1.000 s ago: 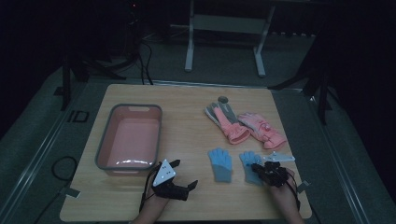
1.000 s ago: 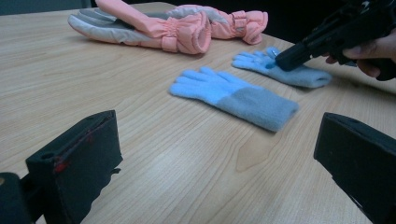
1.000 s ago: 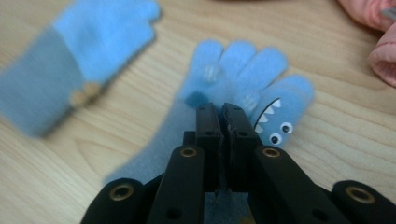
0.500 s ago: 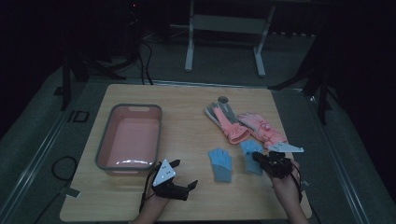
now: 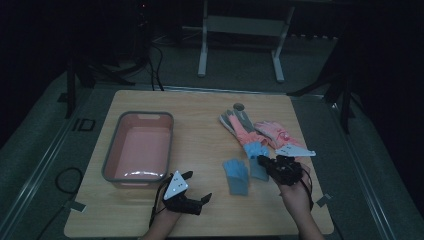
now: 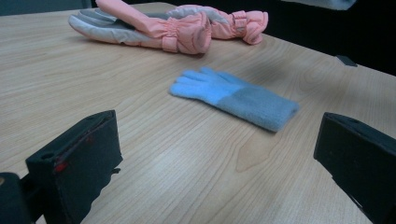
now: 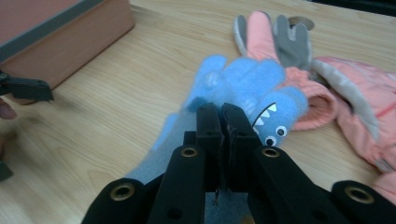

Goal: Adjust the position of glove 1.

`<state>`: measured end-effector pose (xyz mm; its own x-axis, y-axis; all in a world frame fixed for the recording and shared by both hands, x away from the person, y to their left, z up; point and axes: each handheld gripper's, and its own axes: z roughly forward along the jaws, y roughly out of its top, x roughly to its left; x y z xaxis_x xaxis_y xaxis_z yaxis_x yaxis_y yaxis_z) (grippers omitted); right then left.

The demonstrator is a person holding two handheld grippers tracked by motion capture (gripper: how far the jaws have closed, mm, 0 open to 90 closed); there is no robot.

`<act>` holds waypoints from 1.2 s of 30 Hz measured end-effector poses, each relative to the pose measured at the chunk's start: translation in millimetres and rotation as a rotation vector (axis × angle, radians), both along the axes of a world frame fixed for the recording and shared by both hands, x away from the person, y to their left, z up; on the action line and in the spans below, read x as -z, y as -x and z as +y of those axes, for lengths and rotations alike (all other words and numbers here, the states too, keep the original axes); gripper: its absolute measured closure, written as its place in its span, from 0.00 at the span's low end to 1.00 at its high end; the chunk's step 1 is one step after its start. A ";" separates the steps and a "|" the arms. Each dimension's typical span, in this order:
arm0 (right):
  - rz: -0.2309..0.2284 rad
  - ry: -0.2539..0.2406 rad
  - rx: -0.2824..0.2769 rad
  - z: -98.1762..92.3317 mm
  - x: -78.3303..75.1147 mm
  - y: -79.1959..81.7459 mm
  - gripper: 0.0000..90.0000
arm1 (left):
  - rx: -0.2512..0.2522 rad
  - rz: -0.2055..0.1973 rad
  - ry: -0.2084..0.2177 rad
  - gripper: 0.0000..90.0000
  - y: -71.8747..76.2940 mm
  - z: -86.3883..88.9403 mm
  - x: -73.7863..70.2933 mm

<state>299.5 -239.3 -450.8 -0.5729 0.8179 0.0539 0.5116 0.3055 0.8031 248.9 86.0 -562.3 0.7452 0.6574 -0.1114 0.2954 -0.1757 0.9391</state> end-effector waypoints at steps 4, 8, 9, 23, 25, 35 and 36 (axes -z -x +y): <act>0.001 0.003 -0.025 13.2 2.2 0.3 0.96 | 0.001 0.000 0.000 0.01 0.0 0.1 0.0; 0.013 0.017 -0.054 25.7 7.8 0.2 0.96 | 0.002 -0.001 -0.001 0.01 0.1 0.0 0.0; 0.025 0.017 -0.066 30.9 12.1 0.4 0.96 | 0.002 -0.001 0.000 0.01 0.1 -0.1 0.0; 0.091 0.030 -0.099 45.0 41.1 -3.9 0.96 | 0.005 -0.001 -0.002 0.01 0.2 0.1 0.0; 0.101 0.031 -0.100 45.6 44.9 -3.9 0.96 | 0.005 -0.001 -0.003 0.01 0.1 0.1 0.0; 0.140 0.043 -0.111 46.6 61.1 -8.0 0.96 | 0.005 0.000 -0.001 0.01 0.1 0.3 0.0; 0.146 0.047 -0.113 46.3 64.0 -8.9 0.96 | 0.006 -0.001 -0.001 0.01 0.1 0.2 0.0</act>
